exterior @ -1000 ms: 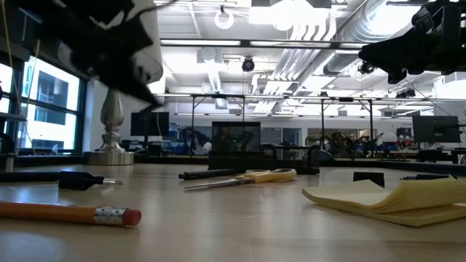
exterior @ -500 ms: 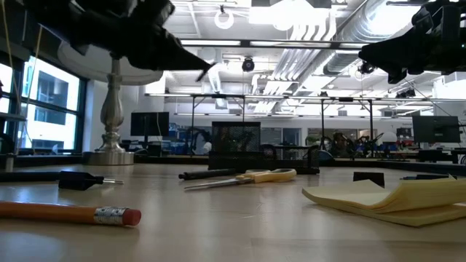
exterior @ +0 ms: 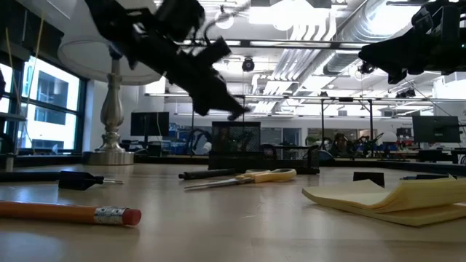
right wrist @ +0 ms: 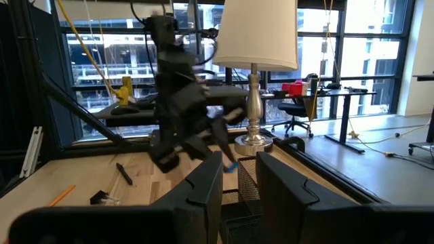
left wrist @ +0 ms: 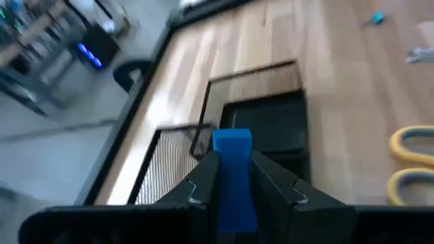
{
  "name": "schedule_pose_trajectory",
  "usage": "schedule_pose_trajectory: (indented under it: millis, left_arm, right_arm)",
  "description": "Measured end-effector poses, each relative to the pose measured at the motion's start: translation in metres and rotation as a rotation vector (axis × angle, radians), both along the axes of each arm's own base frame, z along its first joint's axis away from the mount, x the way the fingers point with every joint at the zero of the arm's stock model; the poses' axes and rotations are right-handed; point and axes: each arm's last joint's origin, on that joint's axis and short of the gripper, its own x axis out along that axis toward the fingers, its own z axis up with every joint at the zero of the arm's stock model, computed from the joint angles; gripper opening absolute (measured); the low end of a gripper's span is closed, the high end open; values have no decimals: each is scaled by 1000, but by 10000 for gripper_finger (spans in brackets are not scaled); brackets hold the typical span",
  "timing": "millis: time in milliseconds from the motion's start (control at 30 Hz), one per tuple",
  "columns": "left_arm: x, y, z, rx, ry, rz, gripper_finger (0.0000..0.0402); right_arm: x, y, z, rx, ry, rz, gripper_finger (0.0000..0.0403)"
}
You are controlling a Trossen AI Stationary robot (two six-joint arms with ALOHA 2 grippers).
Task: Pick and place office supplies into organizer
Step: Put the blue eraser into the black desk organizer, then put the top black pen into the black desk organizer
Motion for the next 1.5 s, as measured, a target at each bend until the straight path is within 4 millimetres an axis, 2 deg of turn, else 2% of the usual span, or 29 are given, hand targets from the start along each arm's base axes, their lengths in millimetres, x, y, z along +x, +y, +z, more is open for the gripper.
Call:
schedule_pose_trajectory:
  millis: [167, 567, 667, 933, 1100, 1233, 1333, 1433, 1500]
  left_arm:
    - [-1, 11, -4, -89, 1, -42, 55]
    - [-2, 9, -7, -141, 17, -47, 65]
    - [-2, 9, -7, -133, 16, -33, 93]
    - [-3, 9, -7, -156, 9, -28, 197]
    - [-5, 8, -8, -181, 31, -25, 225]
    - [-11, 5, 5, -223, 21, -45, 219]
    - [-19, 0, 26, -319, -39, -138, 203]
    - [-29, -6, 46, -375, -87, -201, 183]
    - [-39, -13, 52, -381, -104, -219, 170]
  right_arm:
    - [0, 0, -1, 4, 8, 2, 83]
    - [0, 0, -1, 17, 10, 4, 83]
    - [0, 0, -1, 32, 7, 6, 83]
    - [4, 2, -8, 95, 69, 66, 83]
    - [9, 1, -13, 108, 132, 33, 83]
    - [15, 0, -18, 94, 199, 16, 83]
    - [19, 0, -21, 92, 262, 11, 83]
    - [25, 0, -17, 122, 330, 6, 84]
    - [30, 0, -14, 126, 384, 2, 87]
